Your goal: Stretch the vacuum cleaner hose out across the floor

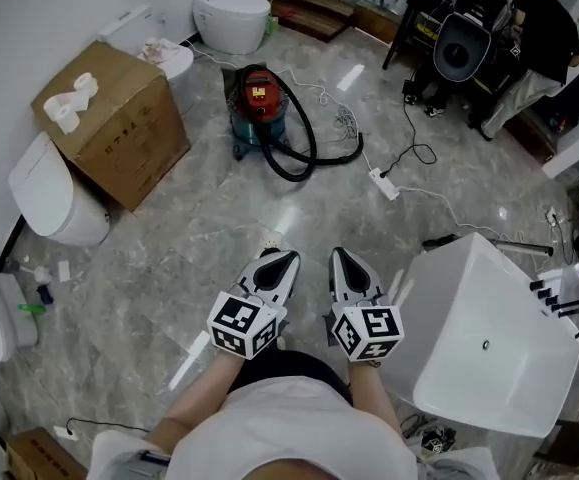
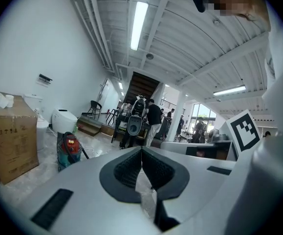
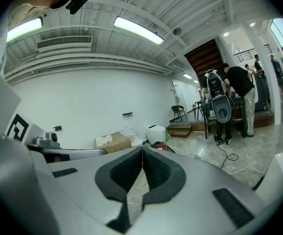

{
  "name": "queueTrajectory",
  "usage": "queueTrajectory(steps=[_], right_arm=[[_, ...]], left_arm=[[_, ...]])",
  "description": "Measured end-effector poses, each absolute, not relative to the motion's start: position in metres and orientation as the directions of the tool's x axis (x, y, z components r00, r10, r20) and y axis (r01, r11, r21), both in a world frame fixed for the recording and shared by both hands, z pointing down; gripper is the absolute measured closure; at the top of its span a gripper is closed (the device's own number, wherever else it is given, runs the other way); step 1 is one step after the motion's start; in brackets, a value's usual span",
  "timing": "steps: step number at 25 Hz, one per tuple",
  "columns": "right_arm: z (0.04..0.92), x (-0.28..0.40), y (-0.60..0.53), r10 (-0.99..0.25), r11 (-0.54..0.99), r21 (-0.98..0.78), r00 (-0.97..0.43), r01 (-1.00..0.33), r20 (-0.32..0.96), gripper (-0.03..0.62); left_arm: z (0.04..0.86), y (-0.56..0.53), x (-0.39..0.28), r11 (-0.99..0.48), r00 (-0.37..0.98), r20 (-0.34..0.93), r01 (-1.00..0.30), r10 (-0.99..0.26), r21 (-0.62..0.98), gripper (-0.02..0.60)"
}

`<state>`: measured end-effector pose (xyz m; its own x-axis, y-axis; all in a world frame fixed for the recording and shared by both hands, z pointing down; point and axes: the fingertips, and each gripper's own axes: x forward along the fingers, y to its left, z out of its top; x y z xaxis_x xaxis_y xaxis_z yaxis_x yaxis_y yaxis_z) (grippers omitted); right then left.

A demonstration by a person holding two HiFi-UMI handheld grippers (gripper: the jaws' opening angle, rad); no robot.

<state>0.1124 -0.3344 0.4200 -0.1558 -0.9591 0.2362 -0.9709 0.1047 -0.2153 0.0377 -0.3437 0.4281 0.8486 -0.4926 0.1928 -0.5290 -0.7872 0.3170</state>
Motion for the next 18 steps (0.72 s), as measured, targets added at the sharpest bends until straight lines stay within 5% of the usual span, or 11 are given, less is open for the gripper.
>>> queueTrajectory(steps=[18], right_arm=[[0.435,0.232,-0.516,-0.965,-0.062,-0.210,0.004,-0.976,0.263,0.580]], left_arm=[[0.440,-0.550,0.157,-0.842,0.913,0.181,-0.407,-0.365,0.355,0.572]])
